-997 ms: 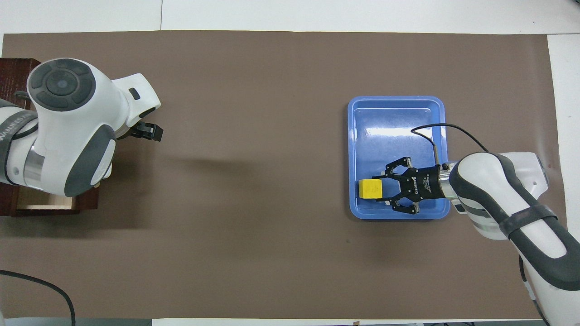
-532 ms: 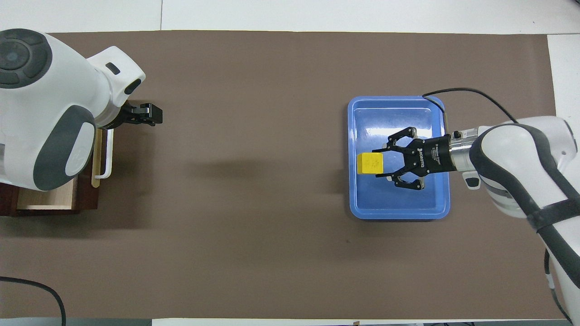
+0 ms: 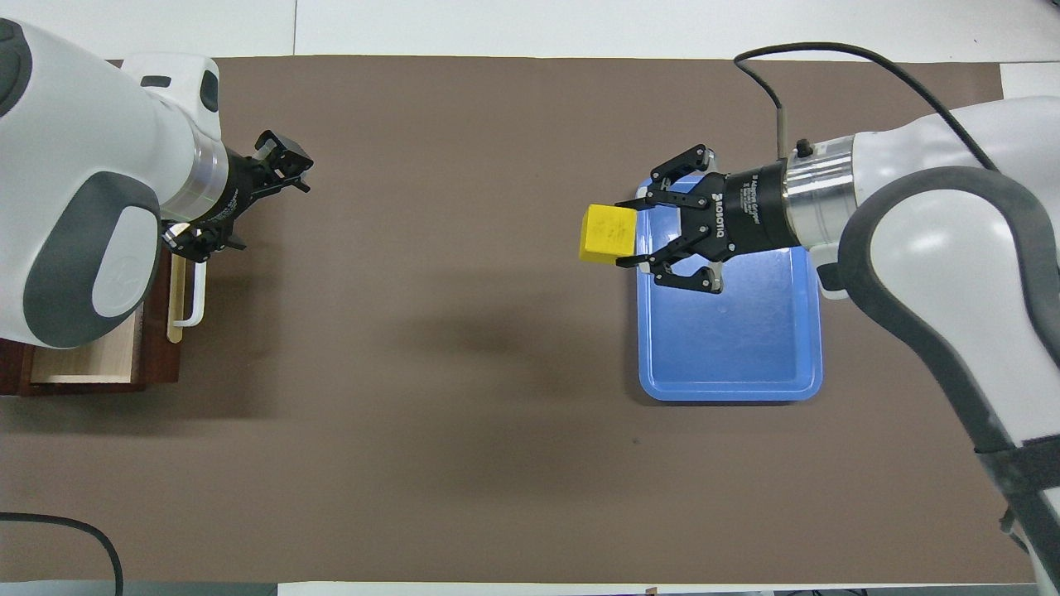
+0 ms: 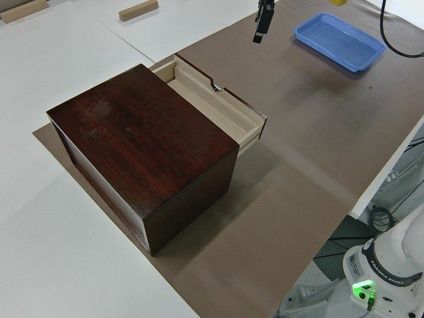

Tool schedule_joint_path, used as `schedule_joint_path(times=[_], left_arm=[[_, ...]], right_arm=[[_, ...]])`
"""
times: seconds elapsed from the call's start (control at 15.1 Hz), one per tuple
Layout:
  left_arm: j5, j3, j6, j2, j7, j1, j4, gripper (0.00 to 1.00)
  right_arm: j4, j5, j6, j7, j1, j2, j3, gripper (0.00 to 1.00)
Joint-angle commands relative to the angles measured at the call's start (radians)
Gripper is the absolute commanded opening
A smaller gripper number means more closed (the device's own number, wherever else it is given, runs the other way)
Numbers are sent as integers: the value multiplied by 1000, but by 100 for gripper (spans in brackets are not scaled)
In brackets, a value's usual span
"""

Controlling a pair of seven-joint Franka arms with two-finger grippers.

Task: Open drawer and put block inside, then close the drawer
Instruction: 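Lift the yellow block with the right gripper toward the left gripper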

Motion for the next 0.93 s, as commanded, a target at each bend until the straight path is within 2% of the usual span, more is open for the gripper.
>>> schedule_joint_path(times=[0.0, 0.33, 0.6, 0.86], left_arm=[[-29, 12, -20, 21, -238, -10, 42, 100], [-26, 14, -23, 66, -562, -12, 96, 100], [-26, 14, -35, 80, -787, -10, 122, 100], [-21, 14, -66, 78, -881, -13, 120, 100]], right_arm=[[67, -19, 74, 95, 77, 50, -1, 0], [19, -20, 313, 182, 268, 61, -1, 0], [-18, -20, 372, 182, 346, 61, -1, 0], [-46, -17, 390, 182, 371, 50, 0, 0]])
